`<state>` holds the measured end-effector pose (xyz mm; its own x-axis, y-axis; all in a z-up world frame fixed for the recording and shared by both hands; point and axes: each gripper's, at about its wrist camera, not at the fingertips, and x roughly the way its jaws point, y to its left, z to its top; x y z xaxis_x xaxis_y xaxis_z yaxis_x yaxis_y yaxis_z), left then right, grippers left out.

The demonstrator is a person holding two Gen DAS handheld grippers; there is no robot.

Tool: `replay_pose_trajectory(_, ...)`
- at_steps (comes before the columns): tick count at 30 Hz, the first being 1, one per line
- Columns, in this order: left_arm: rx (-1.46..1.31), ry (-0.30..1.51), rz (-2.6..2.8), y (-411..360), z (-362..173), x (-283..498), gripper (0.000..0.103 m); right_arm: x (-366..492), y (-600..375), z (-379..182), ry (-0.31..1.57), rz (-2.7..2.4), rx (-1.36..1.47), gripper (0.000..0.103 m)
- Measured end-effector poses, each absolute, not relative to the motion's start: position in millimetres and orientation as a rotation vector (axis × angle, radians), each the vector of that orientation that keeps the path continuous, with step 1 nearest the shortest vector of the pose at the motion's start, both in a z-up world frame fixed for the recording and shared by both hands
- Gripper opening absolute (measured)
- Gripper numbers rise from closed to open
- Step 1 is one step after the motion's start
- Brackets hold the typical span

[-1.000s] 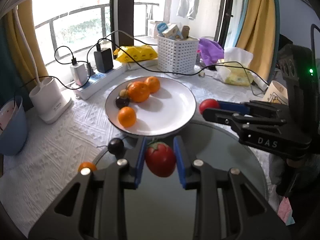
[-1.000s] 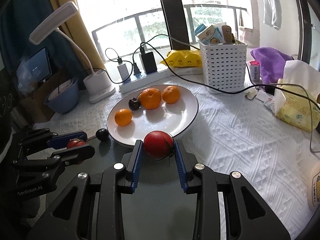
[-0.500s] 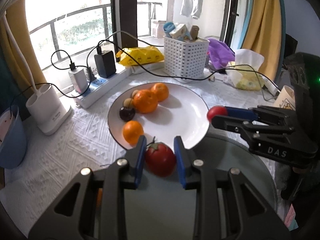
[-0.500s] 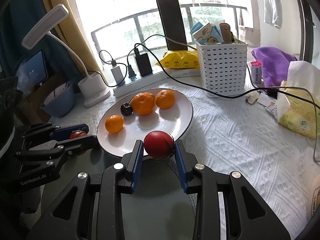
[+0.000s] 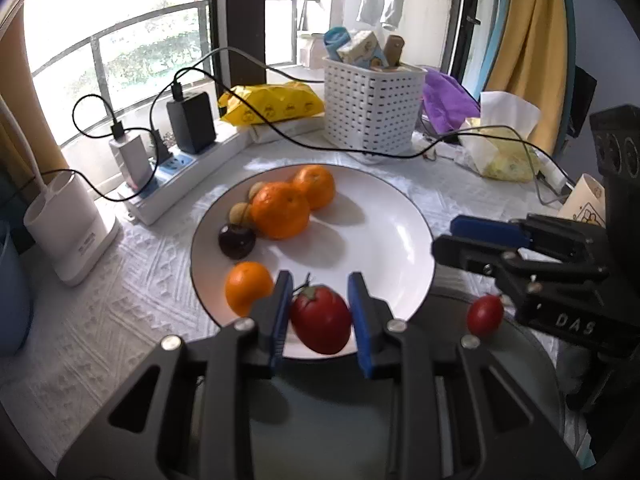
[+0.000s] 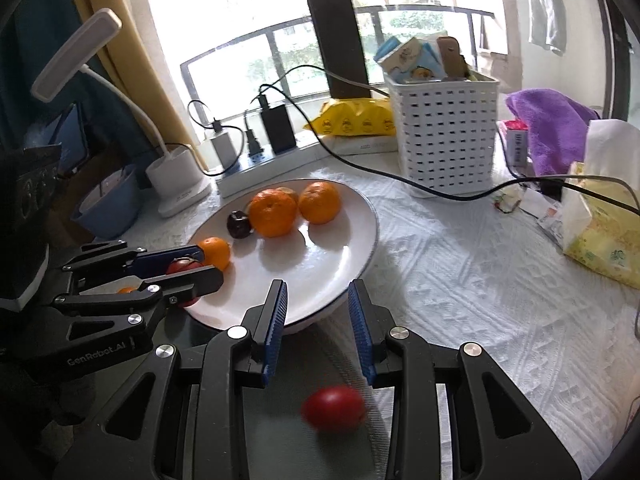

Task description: Organize fruits

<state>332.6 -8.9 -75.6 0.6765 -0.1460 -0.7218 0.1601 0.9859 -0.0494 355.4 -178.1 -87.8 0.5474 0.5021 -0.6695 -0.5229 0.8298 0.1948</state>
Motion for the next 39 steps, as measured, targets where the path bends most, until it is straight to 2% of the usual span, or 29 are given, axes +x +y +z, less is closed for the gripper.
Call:
replay_pose_trajectory(18,-0.023,0.776,-0.192,-6.6,-63.8,292.5,0.029,316.0,-196.4,-108.5,0.896,0.540,-0.058,0.034)
replay_pose_trajectory(39,-0.029,0.762,-0.197,-4.6,-60.0,272.5,0.029,297.2,-187.7,-105.9,0.873,0.538,-0.150,0.032)
